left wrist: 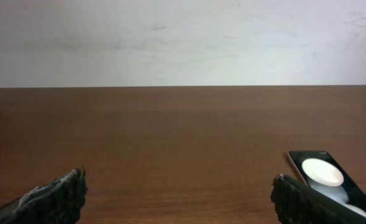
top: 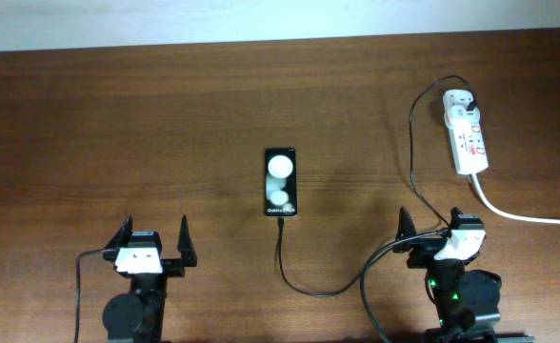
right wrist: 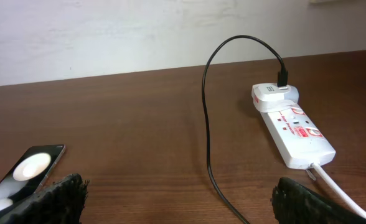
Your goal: Plug charger to phone and switch on socket
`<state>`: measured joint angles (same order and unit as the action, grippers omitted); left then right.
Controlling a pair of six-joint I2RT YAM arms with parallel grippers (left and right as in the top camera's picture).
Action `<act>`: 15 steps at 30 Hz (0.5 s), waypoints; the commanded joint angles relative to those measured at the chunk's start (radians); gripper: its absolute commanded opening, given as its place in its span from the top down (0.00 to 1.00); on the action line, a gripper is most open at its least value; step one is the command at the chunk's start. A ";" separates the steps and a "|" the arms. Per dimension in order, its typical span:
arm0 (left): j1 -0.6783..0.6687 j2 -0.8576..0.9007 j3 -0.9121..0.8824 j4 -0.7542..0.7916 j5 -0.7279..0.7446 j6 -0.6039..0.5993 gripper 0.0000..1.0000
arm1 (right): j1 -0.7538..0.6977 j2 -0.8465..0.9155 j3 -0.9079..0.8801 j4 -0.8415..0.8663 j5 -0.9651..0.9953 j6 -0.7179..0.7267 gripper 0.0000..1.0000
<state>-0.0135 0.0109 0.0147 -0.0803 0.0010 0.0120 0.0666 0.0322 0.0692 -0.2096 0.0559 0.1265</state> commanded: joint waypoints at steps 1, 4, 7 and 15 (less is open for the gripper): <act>0.002 -0.005 -0.006 0.000 0.011 0.019 0.01 | 0.005 0.000 -0.003 -0.011 0.005 -0.007 0.02; 0.002 -0.005 -0.006 0.000 0.011 0.019 0.01 | 0.005 -0.002 -0.003 -0.011 0.005 -0.007 0.02; 0.002 -0.005 -0.006 0.000 0.011 0.019 0.01 | 0.004 -0.028 -0.010 0.009 0.005 -0.007 0.02; 0.002 -0.005 -0.006 0.000 0.011 0.019 0.01 | 0.003 -0.028 -0.064 0.136 0.005 -0.007 0.02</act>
<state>-0.0135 0.0109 0.0147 -0.0803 0.0010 0.0120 0.0666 0.0147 0.0154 -0.0742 0.0559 0.1265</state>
